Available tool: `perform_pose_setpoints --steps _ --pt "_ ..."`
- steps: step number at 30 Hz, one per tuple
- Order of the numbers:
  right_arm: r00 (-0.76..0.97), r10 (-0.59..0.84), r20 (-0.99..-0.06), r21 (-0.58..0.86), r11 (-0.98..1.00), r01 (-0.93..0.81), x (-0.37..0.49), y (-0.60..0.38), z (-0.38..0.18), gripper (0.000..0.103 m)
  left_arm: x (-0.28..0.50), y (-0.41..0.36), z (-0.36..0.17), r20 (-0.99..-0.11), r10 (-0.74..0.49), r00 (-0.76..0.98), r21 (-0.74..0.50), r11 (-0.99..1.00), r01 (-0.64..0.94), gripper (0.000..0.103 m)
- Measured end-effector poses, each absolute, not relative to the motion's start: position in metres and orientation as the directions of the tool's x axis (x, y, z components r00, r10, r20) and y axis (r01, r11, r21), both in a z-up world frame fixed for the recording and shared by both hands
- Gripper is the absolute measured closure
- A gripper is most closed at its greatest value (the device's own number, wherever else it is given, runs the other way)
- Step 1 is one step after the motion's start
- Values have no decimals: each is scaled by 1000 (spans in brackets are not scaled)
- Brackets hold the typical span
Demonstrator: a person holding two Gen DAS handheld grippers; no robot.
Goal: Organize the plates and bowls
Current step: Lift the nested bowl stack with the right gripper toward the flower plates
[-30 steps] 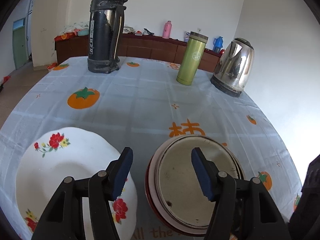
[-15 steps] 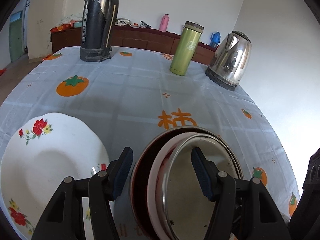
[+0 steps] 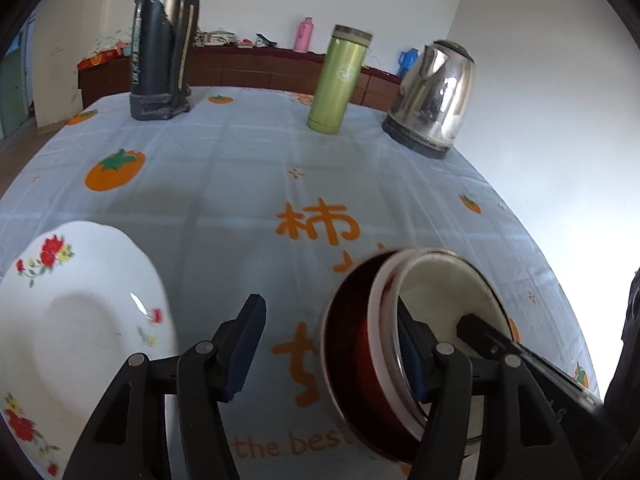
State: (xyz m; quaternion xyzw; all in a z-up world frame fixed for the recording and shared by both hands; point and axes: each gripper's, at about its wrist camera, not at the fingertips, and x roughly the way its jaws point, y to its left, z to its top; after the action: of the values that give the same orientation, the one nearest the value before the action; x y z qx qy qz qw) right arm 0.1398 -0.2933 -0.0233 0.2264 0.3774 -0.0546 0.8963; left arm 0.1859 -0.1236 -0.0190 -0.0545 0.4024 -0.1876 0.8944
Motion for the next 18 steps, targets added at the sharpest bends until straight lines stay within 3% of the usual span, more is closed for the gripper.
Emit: perform_pose_setpoints --steps 4,8,14,18 --pt "710 73 -700 359 896 262 140 -292 -23 86 183 -131 -24 -706 -400 585 -272 915 297 51" --pt "713 108 -693 397 882 252 139 -291 -23 79 181 -132 -29 -719 -369 589 -246 928 280 72" --pt "698 139 -703 406 884 233 140 -287 -26 69 177 -128 -31 -719 -355 597 -254 935 249 75" --pt "669 233 -706 487 846 219 143 -294 -38 63 175 -126 -32 -710 -359 605 -260 933 248 75"
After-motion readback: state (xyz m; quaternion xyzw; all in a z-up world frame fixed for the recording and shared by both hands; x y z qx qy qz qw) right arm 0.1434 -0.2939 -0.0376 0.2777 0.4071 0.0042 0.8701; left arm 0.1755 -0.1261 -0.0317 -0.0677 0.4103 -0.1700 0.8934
